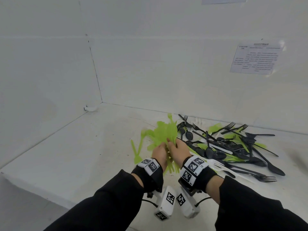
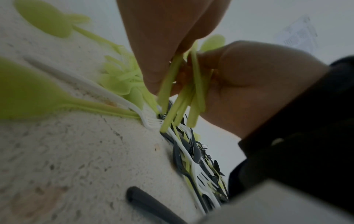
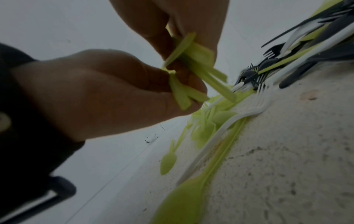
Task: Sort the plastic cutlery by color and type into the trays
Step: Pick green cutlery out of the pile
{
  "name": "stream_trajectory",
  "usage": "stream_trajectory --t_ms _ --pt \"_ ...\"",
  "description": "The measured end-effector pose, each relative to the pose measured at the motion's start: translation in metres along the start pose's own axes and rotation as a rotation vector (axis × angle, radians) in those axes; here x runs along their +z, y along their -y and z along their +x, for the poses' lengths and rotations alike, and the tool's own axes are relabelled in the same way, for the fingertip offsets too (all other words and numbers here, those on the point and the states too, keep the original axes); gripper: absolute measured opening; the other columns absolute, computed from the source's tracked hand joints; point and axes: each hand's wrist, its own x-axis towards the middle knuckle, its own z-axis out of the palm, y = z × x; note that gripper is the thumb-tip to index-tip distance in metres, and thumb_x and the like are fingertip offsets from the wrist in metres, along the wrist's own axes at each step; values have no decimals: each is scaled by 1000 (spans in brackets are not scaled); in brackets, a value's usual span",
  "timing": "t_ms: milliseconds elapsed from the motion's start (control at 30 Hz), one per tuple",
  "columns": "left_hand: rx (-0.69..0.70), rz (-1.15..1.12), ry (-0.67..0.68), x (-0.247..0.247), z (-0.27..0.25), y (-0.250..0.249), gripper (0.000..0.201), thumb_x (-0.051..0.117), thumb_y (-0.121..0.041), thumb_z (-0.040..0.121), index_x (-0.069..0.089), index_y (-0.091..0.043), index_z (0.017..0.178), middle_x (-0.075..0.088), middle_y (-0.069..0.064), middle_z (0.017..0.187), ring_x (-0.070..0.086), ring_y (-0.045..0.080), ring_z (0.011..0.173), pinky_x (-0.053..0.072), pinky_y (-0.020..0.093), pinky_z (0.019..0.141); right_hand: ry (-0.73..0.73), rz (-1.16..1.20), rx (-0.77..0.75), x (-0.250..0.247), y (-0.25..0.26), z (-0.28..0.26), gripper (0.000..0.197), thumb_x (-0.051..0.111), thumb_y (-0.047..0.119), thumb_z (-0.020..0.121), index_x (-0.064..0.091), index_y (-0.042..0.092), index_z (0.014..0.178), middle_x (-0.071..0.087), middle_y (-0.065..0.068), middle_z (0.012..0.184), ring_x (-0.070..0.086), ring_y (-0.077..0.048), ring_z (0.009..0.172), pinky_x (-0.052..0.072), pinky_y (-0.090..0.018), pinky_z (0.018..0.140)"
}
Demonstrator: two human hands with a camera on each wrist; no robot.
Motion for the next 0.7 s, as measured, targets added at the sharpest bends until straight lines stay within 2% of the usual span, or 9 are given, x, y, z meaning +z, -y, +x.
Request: stream_trajectory --t_ms 67,167,233,333,433,500,533,600,700 --pt "-20 -12 17 2 2 -1 28 34 -19 100 59 -7 95 60 13 96 56 23 83 47 30 68 40 -124 -11 -2 2 3 28 44 17 96 41 7 70 47 -8 71 42 -18 63 30 -29 60" --pt "-58 -41 56 5 2 -4 27 35 -27 101 56 -13 90 58 5 86 53 16 77 46 30 70 10 -233 -6 -2 6 6 24 42 17 97 51 -4 89 60 -22 99 54 -31 89 37 -32 72" --pt "-57 -41 66 9 2 -4 28 37 -30 100 57 -15 87 59 4 86 55 16 77 46 28 64 -19 -278 1 0 9 6 21 39 16 98 45 5 82 61 -22 107 56 -33 100 40 -33 79" --pt "-16 -53 20 11 3 -3 29 42 -27 99 58 -12 80 60 9 81 56 21 73 45 26 59 -55 -312 2 2 11 6 36 38 15 98 28 15 63 60 -21 108 55 -33 103 40 -33 82" --pt "41 -36 -32 12 6 -1 31 46 -21 97 57 -8 71 57 11 72 53 22 70 43 28 62 -49 -322 11 4 11 7 39 37 16 99 25 17 62 56 -19 106 53 -33 108 39 -34 85" --pt "83 19 -48 10 9 2 33 45 -19 97 55 -8 68 55 11 69 52 22 70 42 26 61 -25 -308 28 3 8 10 28 34 18 100 43 11 75 50 -21 120 49 -33 113 37 -34 90" --pt "91 45 -44 10 9 2 31 44 -19 97 55 -10 70 54 10 70 52 22 70 42 23 59 -15 -284 40 2 7 10 26 33 19 101 51 3 92 46 -22 126 48 -33 115 36 -33 94" --pt "82 82 -6 8 10 2 24 45 -21 98 55 -15 77 55 5 75 54 20 71 44 22 61 12 -243 65 2 6 11 34 31 20 101 50 -6 115 41 -22 129 46 -33 117 34 -31 97" --pt "63 94 42 8 7 1 15 44 -22 99 55 -13 95 56 2 82 55 16 71 47 25 64 39 -183 85 2 3 14 35 33 19 100 53 -7 112 45 -23 124 46 -34 117 35 -33 97"
